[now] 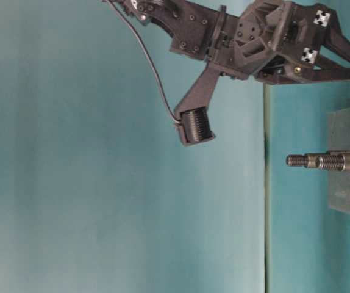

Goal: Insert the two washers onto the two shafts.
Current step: 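Move the right gripper over the upper steel washer beside the plate, then lower the right gripper and pinch the upper washer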

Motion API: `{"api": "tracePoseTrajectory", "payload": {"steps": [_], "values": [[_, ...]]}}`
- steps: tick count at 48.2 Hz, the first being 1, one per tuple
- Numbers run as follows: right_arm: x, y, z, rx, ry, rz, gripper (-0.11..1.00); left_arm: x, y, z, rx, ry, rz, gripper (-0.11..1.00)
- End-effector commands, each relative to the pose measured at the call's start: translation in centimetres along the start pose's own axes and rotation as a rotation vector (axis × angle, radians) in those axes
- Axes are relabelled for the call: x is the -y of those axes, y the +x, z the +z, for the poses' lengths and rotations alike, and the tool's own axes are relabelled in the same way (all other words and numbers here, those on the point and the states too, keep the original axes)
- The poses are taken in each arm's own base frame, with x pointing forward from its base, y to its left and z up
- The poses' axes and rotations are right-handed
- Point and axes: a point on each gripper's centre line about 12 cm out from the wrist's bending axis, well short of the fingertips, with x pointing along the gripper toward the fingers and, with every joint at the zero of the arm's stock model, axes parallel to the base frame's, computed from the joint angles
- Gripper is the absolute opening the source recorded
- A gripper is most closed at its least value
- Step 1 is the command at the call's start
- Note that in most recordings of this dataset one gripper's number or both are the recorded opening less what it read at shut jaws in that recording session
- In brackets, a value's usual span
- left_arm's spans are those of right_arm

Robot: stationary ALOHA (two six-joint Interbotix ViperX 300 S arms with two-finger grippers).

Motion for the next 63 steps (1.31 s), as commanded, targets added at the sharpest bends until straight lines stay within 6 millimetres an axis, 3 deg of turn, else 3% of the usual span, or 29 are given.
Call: {"api": "tracePoseTrajectory", "payload": {"steps": [1,12,24,33,50,63], "values": [[-0.2,-0.6,0.9,0.034,-0.009,0.001,0.83,-0.1,-0.1,0.5,0.018,0.000,0.003,0.00],[-0.2,-0.6,0.9,0.034,-0.008,0.002,0.68,-0.1,-0.1,0.4,0.017,0.000,0.003,0.00],[-0.4,-0.8,1.0,0.034,-0.010,0.002,0.33,-0.1,-0.1,0.5,0.034,0.001,0.004,0.00],[-0.4,-1.6,1.8,0.043,-0.012,0.001,0.32,-0.1,-0.1,0.7,0.043,0.001,0.005,0.00],[-0.7,-6.8,5.9,0.080,-0.024,0.005,0.32,-0.1,-0.1,0.8,0.046,0.001,0.005,0.00],[-1.9,-9.3,8.9,0.125,-0.053,0.018,0.32,-0.1,-0.1,0.8,0.046,0.001,0.005,0.00]]}}
